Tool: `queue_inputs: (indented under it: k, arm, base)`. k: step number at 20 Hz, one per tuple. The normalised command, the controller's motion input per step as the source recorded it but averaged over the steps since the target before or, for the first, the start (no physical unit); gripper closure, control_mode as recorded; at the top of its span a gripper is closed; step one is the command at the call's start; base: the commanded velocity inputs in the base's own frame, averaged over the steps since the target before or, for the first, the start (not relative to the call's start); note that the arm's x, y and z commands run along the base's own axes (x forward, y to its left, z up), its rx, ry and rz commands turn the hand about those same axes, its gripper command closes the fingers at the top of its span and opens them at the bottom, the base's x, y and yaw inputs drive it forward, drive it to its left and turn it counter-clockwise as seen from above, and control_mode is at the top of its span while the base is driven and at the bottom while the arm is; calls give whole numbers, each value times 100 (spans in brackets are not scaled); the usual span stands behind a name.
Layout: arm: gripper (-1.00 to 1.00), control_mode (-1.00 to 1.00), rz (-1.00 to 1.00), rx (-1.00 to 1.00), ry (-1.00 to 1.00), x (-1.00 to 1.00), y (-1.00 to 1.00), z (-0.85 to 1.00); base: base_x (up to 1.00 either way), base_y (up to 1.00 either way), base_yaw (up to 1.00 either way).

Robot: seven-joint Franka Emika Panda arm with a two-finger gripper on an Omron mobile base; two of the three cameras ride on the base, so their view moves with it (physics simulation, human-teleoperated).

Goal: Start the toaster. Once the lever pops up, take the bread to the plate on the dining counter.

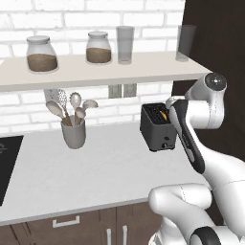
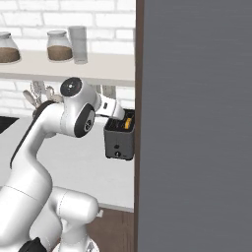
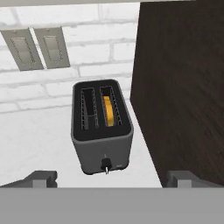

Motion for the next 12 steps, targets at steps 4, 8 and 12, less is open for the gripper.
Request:
queue_inputs:
  k: [4, 8, 12]
  arm:
    - [-100, -100, 0, 0, 0, 0, 0, 0]
    - [-100, -100, 0, 0, 0, 0, 0, 0]
    - [-100, -100, 0, 0, 0, 0, 0, 0]
  base:
    - [0, 0, 0]
    - [0, 0, 0]
    - [0, 0, 0]
